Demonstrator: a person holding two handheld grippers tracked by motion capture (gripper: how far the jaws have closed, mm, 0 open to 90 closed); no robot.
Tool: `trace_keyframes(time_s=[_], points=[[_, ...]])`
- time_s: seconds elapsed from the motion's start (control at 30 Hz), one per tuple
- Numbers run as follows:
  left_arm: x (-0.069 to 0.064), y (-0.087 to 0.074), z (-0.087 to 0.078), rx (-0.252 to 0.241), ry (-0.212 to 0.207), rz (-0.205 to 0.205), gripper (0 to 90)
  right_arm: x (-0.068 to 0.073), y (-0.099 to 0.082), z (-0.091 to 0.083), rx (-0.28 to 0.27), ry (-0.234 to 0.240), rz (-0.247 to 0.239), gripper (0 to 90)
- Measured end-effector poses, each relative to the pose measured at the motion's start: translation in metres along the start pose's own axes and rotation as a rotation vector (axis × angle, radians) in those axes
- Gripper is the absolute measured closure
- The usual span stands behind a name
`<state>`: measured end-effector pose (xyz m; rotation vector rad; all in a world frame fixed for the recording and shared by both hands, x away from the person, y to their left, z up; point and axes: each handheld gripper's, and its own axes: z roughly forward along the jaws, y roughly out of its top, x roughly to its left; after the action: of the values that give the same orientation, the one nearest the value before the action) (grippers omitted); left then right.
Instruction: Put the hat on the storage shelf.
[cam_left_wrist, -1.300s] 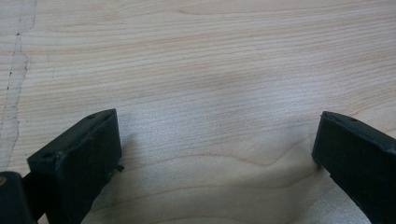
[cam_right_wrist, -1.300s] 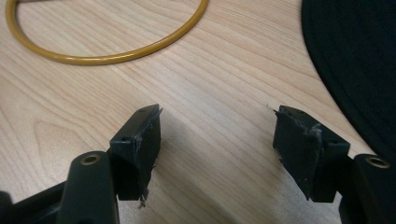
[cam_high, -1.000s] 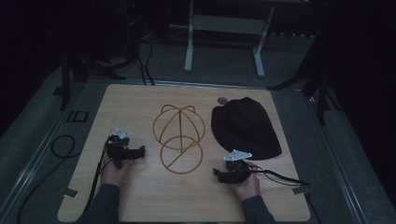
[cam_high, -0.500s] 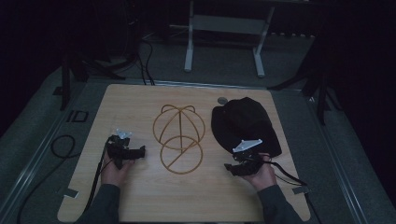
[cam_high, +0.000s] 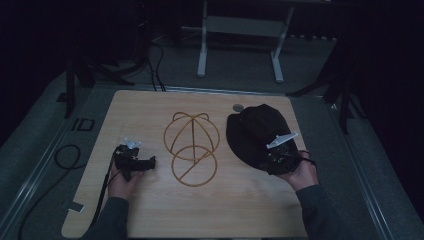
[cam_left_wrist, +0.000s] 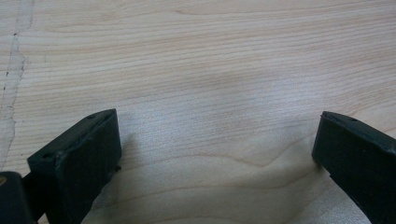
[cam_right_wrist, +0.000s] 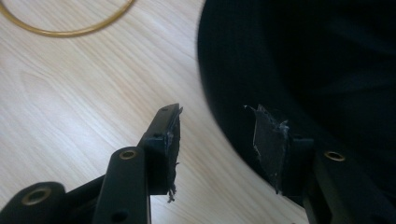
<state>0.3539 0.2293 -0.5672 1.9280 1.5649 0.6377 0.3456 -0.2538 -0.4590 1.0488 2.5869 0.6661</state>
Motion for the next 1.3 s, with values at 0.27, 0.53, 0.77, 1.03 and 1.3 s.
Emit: trace_keyframes(time_s=[0.27, 0.53, 0.77, 1.03, 1.3], points=[[0.0, 0.0, 0.0, 0.0, 0.0, 0.0, 1.5, -0.022, 0.003, -0.01, 0.087, -0.026, -0.004, 51.0], [0.0, 0.0, 0.0, 0.0, 0.0, 0.0, 1.5, -0.048, 0.001, -0.021, 0.113, -0.057, 0.042, 50.9], [0.0, 0.0, 0.0, 0.0, 0.0, 0.002, 1.5, -0.069, 0.008, -0.023, 0.134, -0.078, 0.069, 43.5], [0.0, 0.0, 0.0, 0.0, 0.0, 0.0, 1.5, -0.087, 0.021, -0.011, 0.192, -0.061, 0.08, 39.8], [0.0, 0.0, 0.0, 0.0, 0.0, 0.0, 1.5, -0.103, 0.033, 0.002, 0.249, -0.044, 0.087, 38.1]])
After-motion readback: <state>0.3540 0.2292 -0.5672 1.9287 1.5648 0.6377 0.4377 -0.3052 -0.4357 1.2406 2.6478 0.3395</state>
